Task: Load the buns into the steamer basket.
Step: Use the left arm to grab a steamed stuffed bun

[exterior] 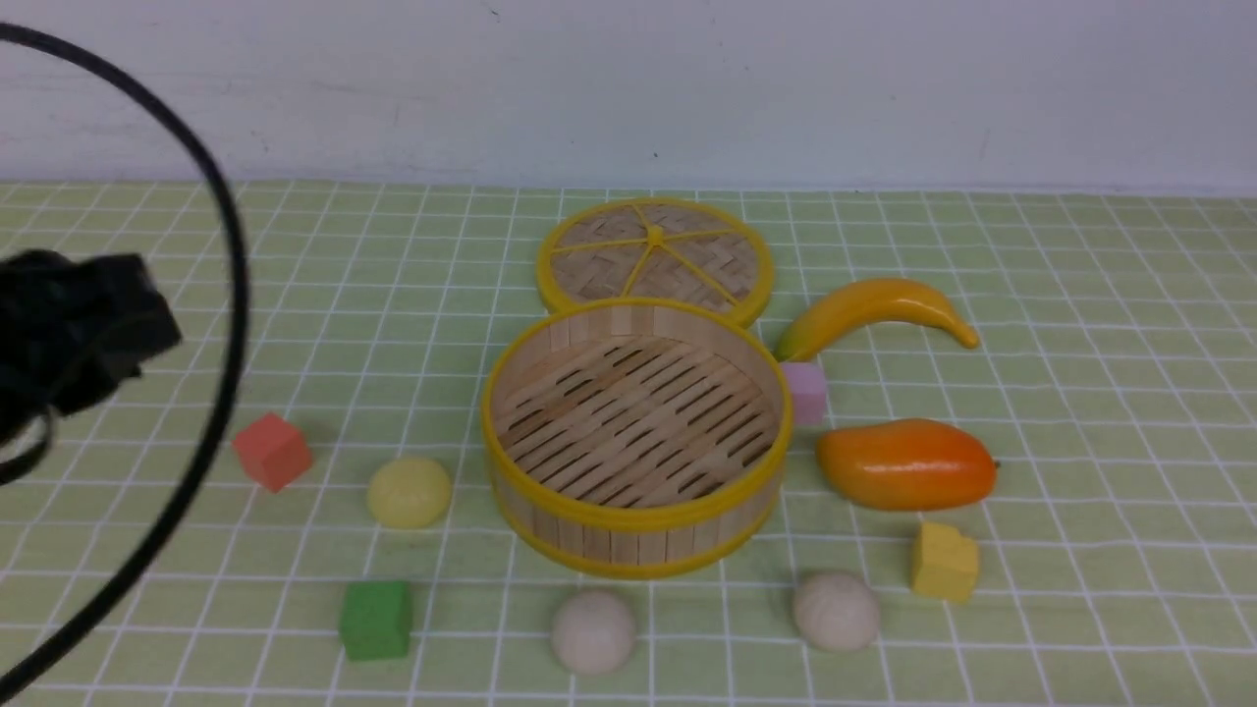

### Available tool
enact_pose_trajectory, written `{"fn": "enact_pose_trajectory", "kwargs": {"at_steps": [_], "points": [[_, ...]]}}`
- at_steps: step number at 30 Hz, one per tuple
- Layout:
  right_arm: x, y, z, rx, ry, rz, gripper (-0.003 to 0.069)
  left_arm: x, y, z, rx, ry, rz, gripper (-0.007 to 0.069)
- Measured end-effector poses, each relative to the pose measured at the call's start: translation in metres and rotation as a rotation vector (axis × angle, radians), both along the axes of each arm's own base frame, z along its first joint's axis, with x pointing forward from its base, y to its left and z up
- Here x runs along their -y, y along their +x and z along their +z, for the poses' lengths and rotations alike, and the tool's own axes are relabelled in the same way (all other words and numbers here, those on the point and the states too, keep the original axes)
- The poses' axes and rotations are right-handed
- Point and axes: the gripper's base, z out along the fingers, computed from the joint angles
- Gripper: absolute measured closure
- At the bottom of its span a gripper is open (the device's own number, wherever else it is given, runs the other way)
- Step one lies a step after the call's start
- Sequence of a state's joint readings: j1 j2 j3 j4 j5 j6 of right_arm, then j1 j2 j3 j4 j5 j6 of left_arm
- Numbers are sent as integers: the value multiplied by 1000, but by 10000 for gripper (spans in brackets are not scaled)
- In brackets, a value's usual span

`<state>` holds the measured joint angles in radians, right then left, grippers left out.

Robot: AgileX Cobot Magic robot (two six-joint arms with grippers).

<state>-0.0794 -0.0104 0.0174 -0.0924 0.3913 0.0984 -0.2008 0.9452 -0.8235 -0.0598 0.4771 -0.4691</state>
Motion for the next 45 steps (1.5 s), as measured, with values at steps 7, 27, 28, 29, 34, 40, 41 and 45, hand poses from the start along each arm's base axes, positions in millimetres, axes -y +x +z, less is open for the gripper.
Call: {"fn": "enact_pose_trajectory", "kwargs": {"at_steps": [7,27,28,29,34,40,41,45], "points": [[0,0,0,0,0,0,418,19,72,-29,-327,93,-87,386],[0,0,0,0,0,0,418,62,178,-123,-651,188,-155,386],[0,0,0,0,0,0,418,62,180,-128,-666,184,-137,386],[0,0,0,0,0,0,418,62,182,-134,-680,184,-125,386],[0,0,0,0,0,0,418,63,187,-144,-671,177,-112,386],[0,0,0,0,0,0,418,64,192,-149,-649,173,-107,386],[0,0,0,0,0,0,418,64,192,-151,-653,174,-107,386],[0,0,0,0,0,0,418,64,193,-157,-671,177,-106,386]]}}
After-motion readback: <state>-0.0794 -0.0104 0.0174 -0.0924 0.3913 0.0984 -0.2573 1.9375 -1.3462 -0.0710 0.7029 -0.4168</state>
